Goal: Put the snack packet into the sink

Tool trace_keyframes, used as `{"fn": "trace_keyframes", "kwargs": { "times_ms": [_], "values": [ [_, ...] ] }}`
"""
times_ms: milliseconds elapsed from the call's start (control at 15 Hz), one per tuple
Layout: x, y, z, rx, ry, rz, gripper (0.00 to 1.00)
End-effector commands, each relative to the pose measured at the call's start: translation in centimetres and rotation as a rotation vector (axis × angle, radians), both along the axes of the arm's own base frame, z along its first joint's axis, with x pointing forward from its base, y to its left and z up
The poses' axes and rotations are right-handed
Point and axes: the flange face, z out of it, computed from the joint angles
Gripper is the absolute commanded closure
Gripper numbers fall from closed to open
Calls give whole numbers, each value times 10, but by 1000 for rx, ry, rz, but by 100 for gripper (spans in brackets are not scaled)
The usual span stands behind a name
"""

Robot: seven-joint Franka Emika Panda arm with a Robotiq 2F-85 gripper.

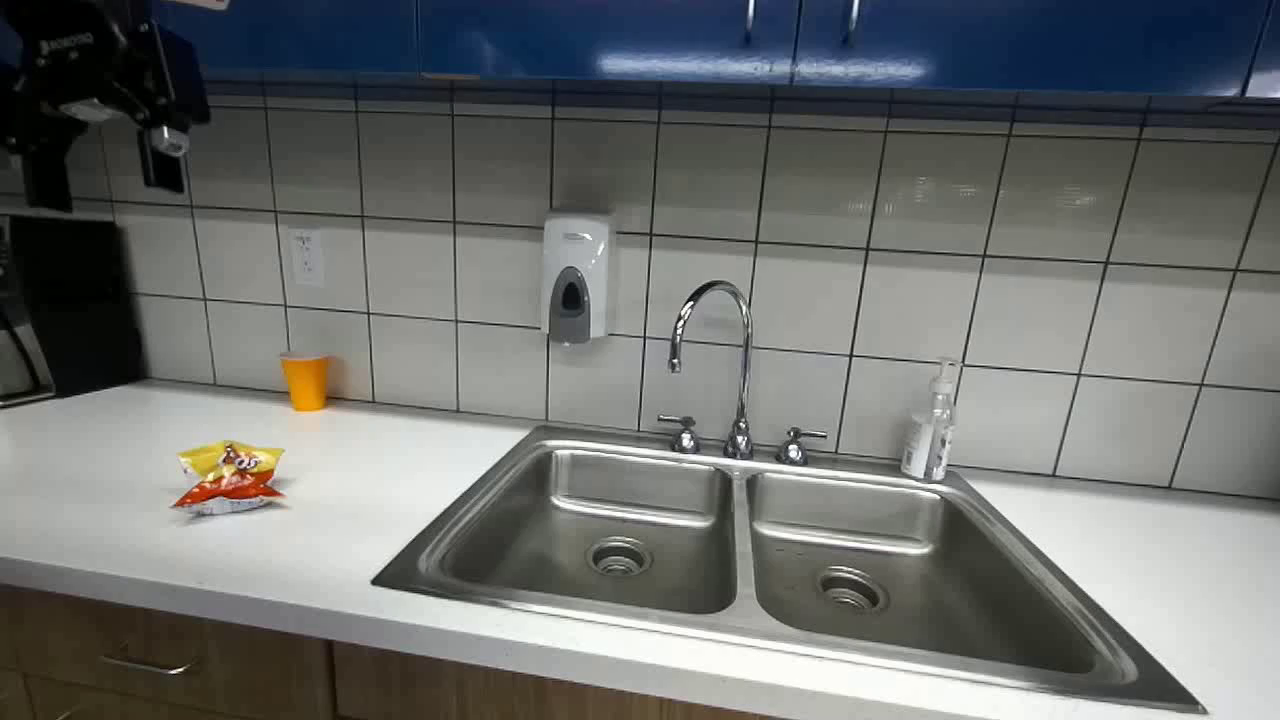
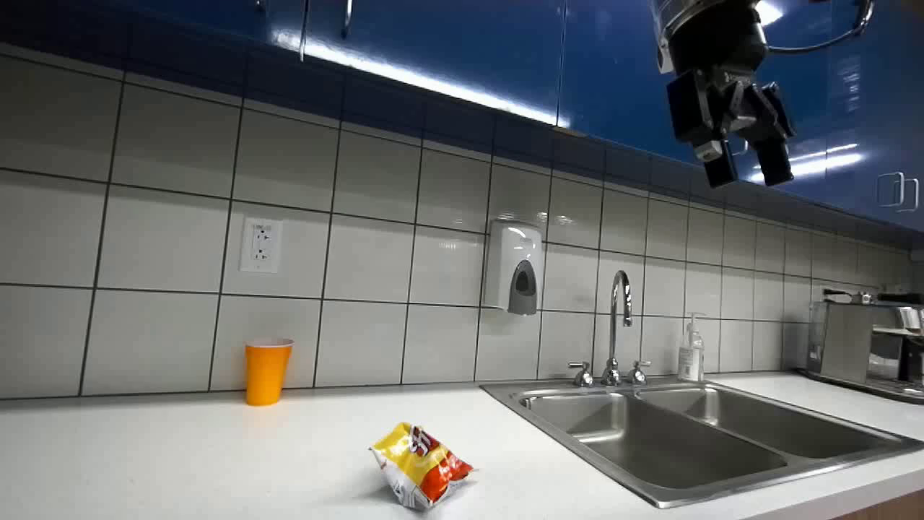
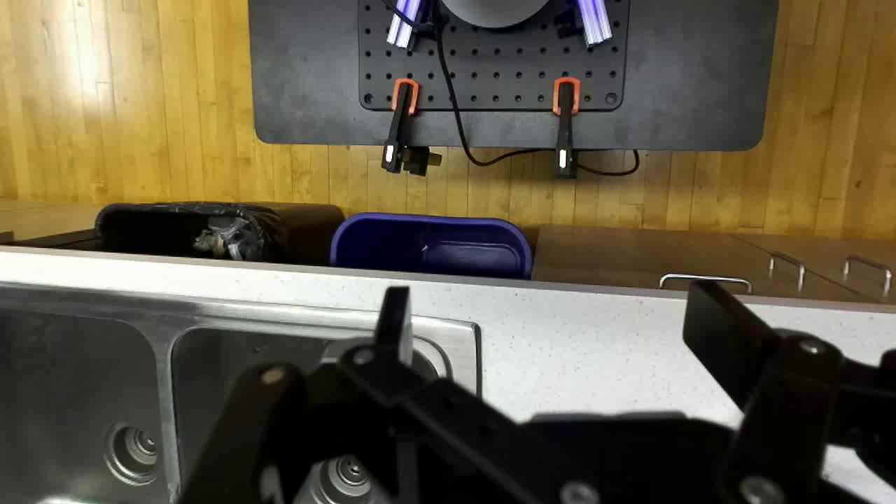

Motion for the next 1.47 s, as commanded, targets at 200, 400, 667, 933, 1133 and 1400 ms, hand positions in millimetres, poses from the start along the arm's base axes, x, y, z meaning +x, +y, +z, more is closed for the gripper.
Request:
{"fn": "trace_keyframes", "kwargs": {
  "times_ms": [200, 400, 667, 933, 1133, 1400],
  "values": [
    [0, 0, 0, 0, 1, 0, 0],
    [0, 0, 0, 0, 1, 0, 0],
    [13, 5, -19, -10, 20, 56, 0],
    [33, 25, -42, -2, 20, 144, 0],
    [49, 40, -61, 9, 29, 207, 0],
    [72, 59, -86, 17, 39, 284, 0]
  ]
}}
